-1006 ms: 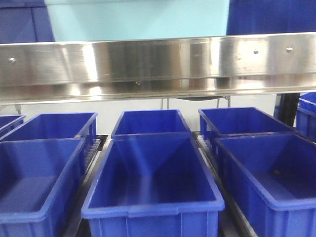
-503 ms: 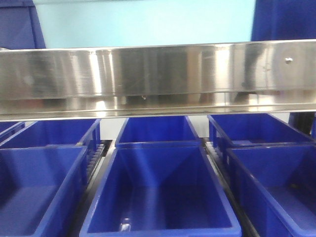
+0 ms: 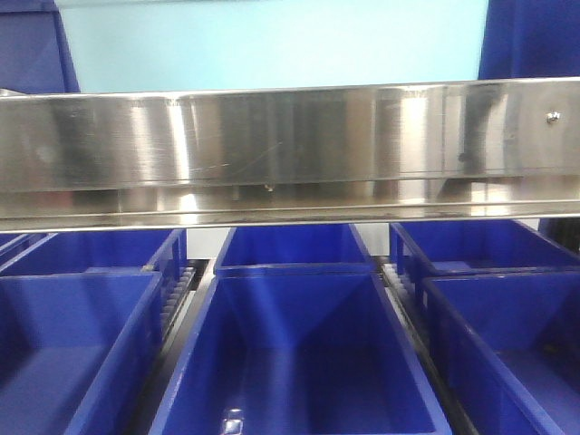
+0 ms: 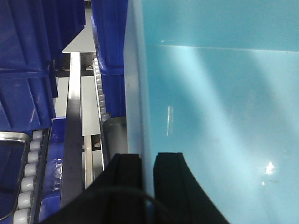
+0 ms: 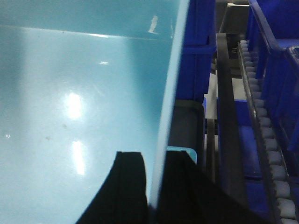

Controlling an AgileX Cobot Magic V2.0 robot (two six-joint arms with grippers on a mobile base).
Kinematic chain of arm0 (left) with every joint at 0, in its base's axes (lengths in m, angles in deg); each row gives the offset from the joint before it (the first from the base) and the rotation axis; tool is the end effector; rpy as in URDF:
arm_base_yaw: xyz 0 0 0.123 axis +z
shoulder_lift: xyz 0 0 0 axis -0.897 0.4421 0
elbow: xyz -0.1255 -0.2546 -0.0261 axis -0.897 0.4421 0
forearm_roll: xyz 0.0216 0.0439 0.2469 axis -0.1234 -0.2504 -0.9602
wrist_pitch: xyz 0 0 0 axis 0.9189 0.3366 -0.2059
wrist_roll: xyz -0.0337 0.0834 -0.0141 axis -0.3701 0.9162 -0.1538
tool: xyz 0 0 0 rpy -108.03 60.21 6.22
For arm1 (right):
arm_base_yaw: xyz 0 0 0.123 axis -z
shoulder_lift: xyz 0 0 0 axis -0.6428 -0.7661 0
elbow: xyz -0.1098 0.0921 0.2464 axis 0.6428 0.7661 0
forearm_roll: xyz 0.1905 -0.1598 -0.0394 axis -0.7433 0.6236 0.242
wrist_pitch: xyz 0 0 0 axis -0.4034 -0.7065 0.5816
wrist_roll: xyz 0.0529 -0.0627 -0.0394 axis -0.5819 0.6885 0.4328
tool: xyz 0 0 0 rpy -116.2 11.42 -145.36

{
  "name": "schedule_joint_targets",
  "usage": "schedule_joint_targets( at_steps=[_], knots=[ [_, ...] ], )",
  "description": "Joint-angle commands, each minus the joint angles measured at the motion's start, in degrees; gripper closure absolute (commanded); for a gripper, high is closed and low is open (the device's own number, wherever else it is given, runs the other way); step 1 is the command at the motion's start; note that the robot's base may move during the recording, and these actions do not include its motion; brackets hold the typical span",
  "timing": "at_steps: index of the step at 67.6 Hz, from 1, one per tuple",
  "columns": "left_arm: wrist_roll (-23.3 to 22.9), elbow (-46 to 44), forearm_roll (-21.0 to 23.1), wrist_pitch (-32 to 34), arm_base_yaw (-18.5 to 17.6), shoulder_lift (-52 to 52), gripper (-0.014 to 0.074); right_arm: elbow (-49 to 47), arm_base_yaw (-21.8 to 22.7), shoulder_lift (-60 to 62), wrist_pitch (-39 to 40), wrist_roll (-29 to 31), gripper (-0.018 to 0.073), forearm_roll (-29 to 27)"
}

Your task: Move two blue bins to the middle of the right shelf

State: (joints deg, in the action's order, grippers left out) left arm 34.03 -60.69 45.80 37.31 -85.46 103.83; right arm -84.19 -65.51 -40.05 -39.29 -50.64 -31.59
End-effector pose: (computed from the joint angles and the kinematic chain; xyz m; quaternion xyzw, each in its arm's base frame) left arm 0.3098 -0.1210 0.5204 0.1090 0.8116 -0.1256 0.5600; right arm 0.3077 0.1393 0.5119 -0.0899 0.8329 0.1387 0.5282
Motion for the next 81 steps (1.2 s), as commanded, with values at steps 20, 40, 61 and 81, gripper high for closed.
schedule_joint_targets(
  at_steps=[20, 40, 61, 81],
  knots=[
    [-0.01, -0.91, 2.36, 3.71, -0.37, -0.83, 0.0707, -0.59, -0.26, 0.72, 3.20, 0.92, 0.0712, -0.93],
    [-0.01, -0.91, 2.36, 3.71, -0.37, -0.83, 0.0707, -0.59, -0.26, 0.72, 3.20, 0.92, 0.0712, -0.93],
    [-0.01, -0.91, 2.38, 3.69, -0.37, -0.83, 0.0707, -0.59, -0.26, 0.72, 3.34, 0.92, 0.0712, -0.93],
    [-0.01, -0.91, 5.97, -3.12, -0.37, 1.68, 0.0707, -0.59, -0.26, -0.61, 3.58, 0.92, 0.0712, 1.28]
  ],
)
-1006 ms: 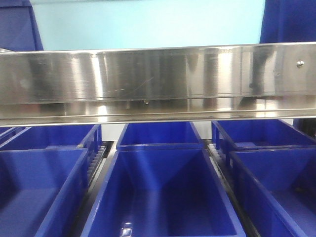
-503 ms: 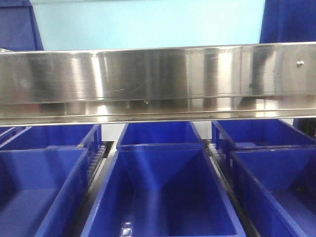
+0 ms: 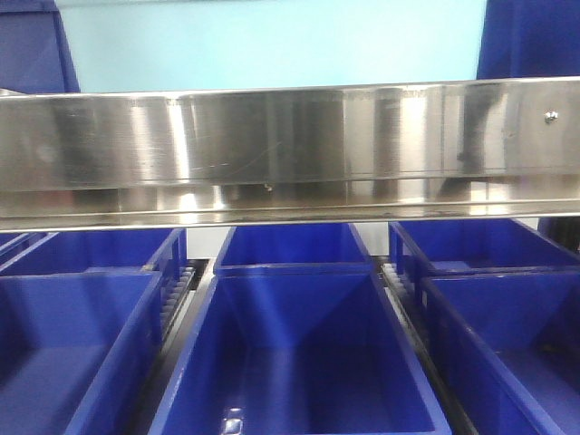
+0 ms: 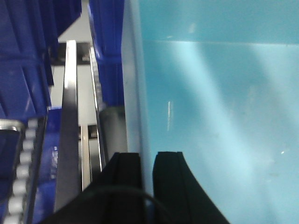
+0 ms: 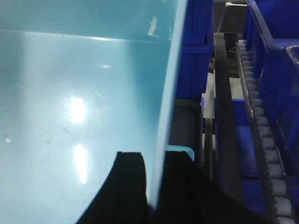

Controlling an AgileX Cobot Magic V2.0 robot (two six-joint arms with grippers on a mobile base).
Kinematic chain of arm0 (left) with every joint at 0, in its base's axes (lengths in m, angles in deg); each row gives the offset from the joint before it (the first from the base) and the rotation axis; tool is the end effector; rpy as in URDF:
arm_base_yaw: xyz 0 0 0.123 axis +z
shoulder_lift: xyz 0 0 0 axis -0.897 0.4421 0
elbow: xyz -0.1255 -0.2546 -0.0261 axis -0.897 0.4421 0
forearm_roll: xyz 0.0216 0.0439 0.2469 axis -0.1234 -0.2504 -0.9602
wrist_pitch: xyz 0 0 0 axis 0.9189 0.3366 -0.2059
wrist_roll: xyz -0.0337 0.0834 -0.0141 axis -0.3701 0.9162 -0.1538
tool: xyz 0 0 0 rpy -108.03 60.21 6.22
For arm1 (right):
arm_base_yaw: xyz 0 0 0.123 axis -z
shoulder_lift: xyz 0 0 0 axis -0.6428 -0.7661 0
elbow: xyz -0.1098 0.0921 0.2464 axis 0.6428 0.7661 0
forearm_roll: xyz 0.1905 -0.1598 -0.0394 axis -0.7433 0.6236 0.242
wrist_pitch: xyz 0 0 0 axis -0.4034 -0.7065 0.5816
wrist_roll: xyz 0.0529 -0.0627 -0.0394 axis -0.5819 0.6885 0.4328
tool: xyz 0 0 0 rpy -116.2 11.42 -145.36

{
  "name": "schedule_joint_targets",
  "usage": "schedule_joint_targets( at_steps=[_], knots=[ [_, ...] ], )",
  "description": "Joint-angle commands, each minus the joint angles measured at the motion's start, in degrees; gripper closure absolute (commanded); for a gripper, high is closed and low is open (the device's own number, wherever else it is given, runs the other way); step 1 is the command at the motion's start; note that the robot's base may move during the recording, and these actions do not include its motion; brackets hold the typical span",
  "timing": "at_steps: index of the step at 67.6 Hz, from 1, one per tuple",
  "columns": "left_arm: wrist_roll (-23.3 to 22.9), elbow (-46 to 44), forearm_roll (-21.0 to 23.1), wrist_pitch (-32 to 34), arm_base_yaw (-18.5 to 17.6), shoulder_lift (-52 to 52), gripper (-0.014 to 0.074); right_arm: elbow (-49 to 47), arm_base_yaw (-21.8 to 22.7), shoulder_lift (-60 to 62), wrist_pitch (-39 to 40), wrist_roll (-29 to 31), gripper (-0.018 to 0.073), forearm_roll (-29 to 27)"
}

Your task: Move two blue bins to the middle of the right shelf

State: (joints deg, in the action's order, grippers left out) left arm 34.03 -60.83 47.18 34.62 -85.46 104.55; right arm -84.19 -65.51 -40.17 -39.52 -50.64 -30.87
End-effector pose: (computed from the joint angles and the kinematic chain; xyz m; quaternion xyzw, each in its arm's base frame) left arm 0.3121 -0.1237 0.5129 0.1102 0.8278 -0.1315 0.5342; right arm 0.3086 0.1387 0.5110 -0.0903 0.8343 0.1319 0.5277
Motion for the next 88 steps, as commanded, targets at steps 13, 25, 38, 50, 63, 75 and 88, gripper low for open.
schedule_joint_targets(
  at_steps=[13, 25, 38, 50, 63, 75, 88],
  knots=[
    [-0.01, -0.77, 4.85, -5.43, -0.37, 4.57, 0.0707, -0.59, -0.26, -3.55, 3.34, 0.92, 0.0712, 2.56],
    [-0.01, -0.77, 4.85, -9.52, -0.37, 6.46, 0.0707, -0.59, -0.26, -5.95, 1.92, 0.92, 0.0712, 3.45],
    [-0.01, -0.77, 4.85, -10.79, -0.37, 6.60, 0.0707, -0.59, -0.26, -7.29, 1.05, 0.92, 0.0712, 3.45],
    [-0.01, -0.77, 4.85, -10.78, -0.37, 6.98, 0.0707, -0.59, -0.26, -7.54, -0.19, 0.92, 0.0712, 4.23],
    [-0.01, -0.77, 4.85, -12.87, -0.37, 8.67, 0.0707, -0.59, -0.26, -7.54, -1.33, 0.92, 0.0712, 4.61],
    [-0.01, -0.77, 4.85, -13.45, -0.37, 8.94, 0.0681, -0.59, -0.26, -7.54, -2.70, 0.92, 0.0686, 4.74],
    [-0.01, -0.77, 4.85, -14.10, -0.37, 8.83, 0.0320, -0.59, -0.26, -7.43, -5.72, 0.92, 0.0275, 4.74]
  ],
)
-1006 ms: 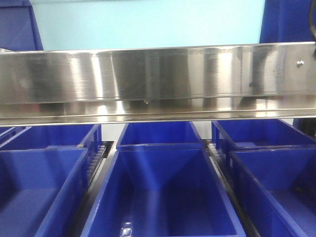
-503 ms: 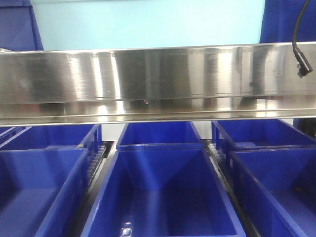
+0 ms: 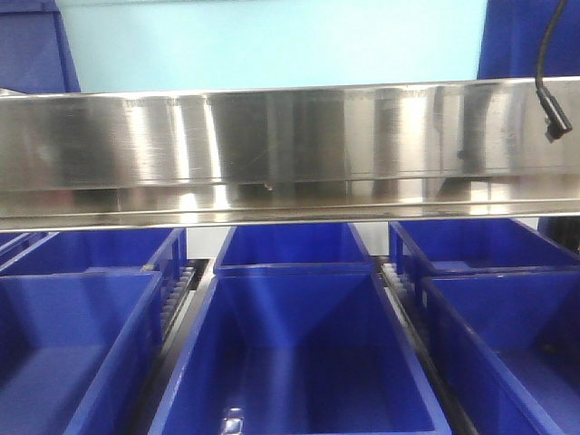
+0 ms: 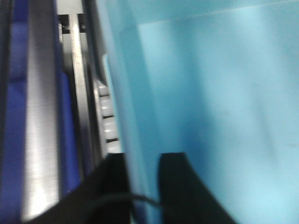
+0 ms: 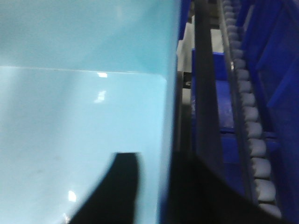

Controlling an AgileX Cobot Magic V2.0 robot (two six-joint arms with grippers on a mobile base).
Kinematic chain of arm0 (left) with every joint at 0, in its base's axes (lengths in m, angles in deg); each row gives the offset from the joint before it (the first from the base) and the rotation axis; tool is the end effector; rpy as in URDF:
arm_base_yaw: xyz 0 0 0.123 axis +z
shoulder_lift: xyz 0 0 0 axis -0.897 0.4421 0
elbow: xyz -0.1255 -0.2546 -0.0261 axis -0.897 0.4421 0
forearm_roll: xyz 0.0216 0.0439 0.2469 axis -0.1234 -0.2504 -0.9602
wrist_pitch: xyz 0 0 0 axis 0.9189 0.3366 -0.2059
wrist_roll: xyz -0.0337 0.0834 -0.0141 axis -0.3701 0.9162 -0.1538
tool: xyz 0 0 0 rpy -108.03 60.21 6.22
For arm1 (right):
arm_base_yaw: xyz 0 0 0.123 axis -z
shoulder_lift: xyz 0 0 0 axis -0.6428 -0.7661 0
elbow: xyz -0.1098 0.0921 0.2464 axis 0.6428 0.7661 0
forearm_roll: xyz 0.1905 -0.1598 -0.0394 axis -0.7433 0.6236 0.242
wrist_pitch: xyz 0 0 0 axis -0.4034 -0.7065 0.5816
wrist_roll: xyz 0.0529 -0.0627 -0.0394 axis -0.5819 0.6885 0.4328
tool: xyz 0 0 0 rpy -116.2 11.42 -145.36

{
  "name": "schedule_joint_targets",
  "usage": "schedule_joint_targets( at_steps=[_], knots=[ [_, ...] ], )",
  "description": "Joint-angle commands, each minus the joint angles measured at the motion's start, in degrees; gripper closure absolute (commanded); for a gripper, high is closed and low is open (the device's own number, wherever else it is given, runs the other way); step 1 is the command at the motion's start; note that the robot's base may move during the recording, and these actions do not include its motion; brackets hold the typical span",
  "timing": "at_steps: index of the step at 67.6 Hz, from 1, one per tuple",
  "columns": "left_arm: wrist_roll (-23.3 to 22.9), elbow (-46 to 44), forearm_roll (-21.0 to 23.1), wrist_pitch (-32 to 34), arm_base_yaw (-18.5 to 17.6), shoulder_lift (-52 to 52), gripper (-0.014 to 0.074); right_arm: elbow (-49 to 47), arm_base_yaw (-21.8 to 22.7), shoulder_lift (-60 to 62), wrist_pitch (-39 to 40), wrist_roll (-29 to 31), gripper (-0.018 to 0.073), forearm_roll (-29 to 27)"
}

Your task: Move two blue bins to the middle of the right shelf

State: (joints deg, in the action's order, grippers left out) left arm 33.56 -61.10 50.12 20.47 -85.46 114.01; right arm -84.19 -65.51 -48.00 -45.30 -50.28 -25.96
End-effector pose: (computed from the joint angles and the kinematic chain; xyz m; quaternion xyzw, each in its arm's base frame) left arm 0.3522 -0.1442 0.4367 0.1183 0.9213 -0.1138 0.3526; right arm 0.3515 0.1512 0.4547 -0.1027 0.8887 0.0554 0.4435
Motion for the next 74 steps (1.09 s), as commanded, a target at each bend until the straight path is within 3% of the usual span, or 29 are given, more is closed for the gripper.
schedule_joint_targets(
  at_steps=[1, 7, 12, 16, 27, 35, 56, 74],
  knots=[
    [0.46, -0.55, 1.91, -0.12, -0.37, -0.64, 0.0290, -0.59, -0.26, 0.54, -0.07, 0.56, 0.0239, -0.17],
    [0.46, -0.55, 1.91, -0.61, -0.37, -0.88, 0.0146, -0.83, -0.26, 1.07, -0.91, 0.56, 0.0052, -0.17],
    [0.61, -0.55, 1.69, -0.96, -0.37, -1.58, 0.0048, -1.93, -0.26, 1.46, -2.30, 0.56, -0.0015, -0.17],
    [0.72, -0.55, 0.86, -0.96, -0.37, -2.54, 0.0013, -3.32, -0.26, 1.88, -3.99, 0.56, -0.0010, -0.17],
    [0.72, -0.55, -3.78, -2.50, -0.37, -5.04, 0.0018, -5.02, -0.26, 2.52, -9.76, 0.56, -0.0010, -0.17],
    [0.72, -0.40, -5.51, -2.50, -0.24, -5.06, 0.0018, -4.79, -0.26, 2.25, -9.83, 0.56, -0.0009, -0.17],
    [0.40, 7.73, -4.21, -2.50, -0.24, -5.05, 0.0018, 2.39, -0.26, 0.63, -9.83, 0.56, -0.0009, -2.41],
    [0.40, 16.30, -0.29, -1.76, -0.24, -5.05, 0.0020, 12.22, -0.26, 0.63, -8.97, 0.56, -0.0009, -5.97]
  ],
)
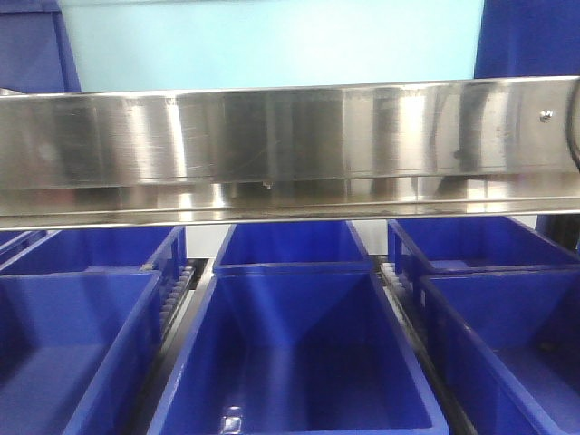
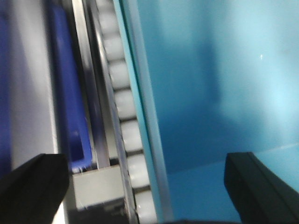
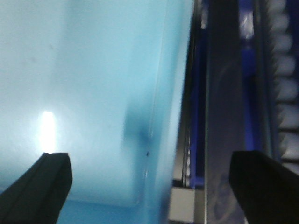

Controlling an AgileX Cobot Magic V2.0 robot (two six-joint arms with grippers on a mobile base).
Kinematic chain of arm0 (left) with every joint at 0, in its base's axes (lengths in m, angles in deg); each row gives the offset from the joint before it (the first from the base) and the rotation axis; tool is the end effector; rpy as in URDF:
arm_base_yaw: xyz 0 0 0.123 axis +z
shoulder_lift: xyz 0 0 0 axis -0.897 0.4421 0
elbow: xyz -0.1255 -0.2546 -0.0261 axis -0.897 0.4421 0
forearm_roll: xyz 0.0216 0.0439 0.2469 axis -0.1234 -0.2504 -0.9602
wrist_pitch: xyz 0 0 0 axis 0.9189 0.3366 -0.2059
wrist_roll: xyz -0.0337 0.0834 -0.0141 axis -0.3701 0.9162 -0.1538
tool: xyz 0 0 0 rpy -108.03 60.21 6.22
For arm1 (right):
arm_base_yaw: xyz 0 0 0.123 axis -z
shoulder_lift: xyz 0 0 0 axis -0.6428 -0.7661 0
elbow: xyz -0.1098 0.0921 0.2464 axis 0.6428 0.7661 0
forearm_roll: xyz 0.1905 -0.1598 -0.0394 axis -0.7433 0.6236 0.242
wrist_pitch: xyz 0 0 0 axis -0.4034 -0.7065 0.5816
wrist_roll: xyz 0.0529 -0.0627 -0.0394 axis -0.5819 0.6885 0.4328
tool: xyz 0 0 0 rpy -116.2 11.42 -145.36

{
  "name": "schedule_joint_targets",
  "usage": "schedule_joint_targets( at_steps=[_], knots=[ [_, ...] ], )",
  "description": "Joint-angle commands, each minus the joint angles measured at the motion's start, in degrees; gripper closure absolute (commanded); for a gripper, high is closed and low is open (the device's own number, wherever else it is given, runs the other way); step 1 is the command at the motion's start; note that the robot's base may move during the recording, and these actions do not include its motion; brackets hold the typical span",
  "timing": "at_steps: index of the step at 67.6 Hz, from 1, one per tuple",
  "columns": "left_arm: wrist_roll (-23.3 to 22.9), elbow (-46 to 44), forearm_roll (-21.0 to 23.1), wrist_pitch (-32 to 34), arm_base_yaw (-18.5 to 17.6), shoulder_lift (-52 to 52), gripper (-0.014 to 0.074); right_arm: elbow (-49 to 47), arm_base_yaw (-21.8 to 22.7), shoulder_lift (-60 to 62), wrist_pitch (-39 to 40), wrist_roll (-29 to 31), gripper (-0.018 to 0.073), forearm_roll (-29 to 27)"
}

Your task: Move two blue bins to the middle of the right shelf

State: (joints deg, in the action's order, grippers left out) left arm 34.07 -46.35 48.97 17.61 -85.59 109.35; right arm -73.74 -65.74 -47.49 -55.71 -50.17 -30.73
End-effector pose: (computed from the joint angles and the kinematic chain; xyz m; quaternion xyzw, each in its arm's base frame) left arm 0.3313 -0.1350 0.3895 0.1275 0.9563 -0.0766 0.2516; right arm 0.3399 0.1537 0.3928 -0.1097 0.9543 0.0405 0.2749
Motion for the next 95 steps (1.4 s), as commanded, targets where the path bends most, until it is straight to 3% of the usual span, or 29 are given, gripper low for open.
schedule_joint_targets(
  at_steps=[1, 9, 14, 19, 29, 33, 64, 95],
  knots=[
    [-0.11, 1.85, 0.86, 1.37, -0.11, -0.38, 0.0023, 2.03, -0.03, 0.11, 1.78, 0.44, -0.0009, -1.42],
    [-0.11, 3.26, 0.86, 2.69, -0.11, -0.38, 0.0067, 3.18, -0.03, 0.11, 3.57, 0.44, 0.0041, -2.10],
    [-0.11, 3.38, 0.86, 3.08, -0.11, -0.38, 0.0169, 3.18, -0.03, 0.11, 4.07, 0.44, 0.0137, -2.10],
    [-0.11, 3.38, 0.86, 3.48, -0.11, -0.38, 0.0323, 3.18, -0.03, 0.11, 4.33, 0.44, 0.0295, -2.10],
    [-0.11, 3.38, 1.38, 3.40, -0.11, -0.38, 0.0713, 3.18, -0.03, 0.11, 4.33, 0.44, 0.0616, -2.10],
    [-0.11, 3.38, 1.38, 3.10, -0.11, -0.38, 0.0707, 3.18, -0.03, 0.11, 4.46, 0.44, 0.0725, -2.10],
    [-0.11, 3.01, 2.33, 3.25, -0.21, -2.14, 0.0707, 2.69, -0.03, 2.43, 5.80, 0.44, 0.0713, -1.99],
    [-0.11, 2.92, 2.38, 18.62, -0.21, -14.37, 0.0707, -8.76, -0.03, 8.26, 11.68, 0.44, 0.0713, -1.01]
  ],
)
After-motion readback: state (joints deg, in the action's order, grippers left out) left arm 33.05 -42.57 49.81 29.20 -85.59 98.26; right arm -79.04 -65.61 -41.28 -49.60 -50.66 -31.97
